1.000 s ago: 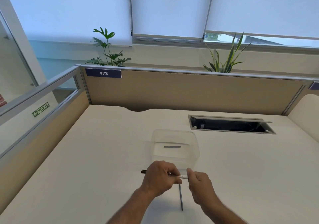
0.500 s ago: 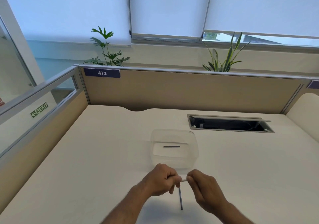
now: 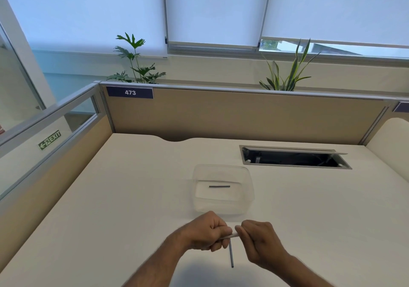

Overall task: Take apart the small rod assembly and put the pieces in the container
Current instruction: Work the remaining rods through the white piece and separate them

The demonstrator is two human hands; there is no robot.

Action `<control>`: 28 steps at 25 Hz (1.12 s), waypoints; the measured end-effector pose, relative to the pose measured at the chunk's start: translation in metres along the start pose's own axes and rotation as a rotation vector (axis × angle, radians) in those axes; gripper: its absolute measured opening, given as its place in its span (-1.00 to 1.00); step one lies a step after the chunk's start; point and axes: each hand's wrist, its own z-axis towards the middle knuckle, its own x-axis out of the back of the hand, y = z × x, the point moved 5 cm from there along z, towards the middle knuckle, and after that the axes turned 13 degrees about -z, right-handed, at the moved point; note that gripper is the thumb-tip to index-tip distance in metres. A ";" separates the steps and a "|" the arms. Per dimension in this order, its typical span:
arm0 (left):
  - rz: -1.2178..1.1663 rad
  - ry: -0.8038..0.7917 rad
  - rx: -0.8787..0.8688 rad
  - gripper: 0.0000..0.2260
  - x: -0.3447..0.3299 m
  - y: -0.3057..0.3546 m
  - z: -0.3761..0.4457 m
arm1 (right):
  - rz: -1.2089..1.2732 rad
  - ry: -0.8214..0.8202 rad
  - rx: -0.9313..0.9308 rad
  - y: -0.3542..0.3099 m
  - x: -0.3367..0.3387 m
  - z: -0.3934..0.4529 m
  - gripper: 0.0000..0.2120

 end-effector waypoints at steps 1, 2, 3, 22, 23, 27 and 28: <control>0.046 0.034 -0.032 -0.64 0.002 0.001 0.000 | 0.015 -0.001 -0.035 0.002 -0.002 0.000 -0.65; 0.092 0.070 -0.068 -0.64 0.003 0.003 0.001 | 0.033 -0.002 -0.068 0.004 -0.005 -0.001 -0.65; 0.127 0.107 -0.102 -0.65 0.004 0.003 0.001 | 0.050 -0.005 -0.098 0.005 -0.007 -0.001 -0.64; 0.510 0.224 -0.166 -0.84 0.006 -0.002 0.004 | 0.320 -0.675 -0.339 0.033 -0.026 0.002 -0.69; 0.606 0.224 -0.191 -0.83 0.004 -0.001 0.005 | 0.331 -0.760 -0.354 0.033 -0.027 0.002 -0.71; 0.802 0.246 -0.277 -0.81 -0.001 0.002 0.007 | 0.435 -0.948 -0.419 0.035 -0.027 0.006 -0.75; 0.820 0.260 -0.299 -0.81 -0.002 0.002 0.006 | 0.461 -0.977 -0.440 0.036 -0.027 0.006 -0.76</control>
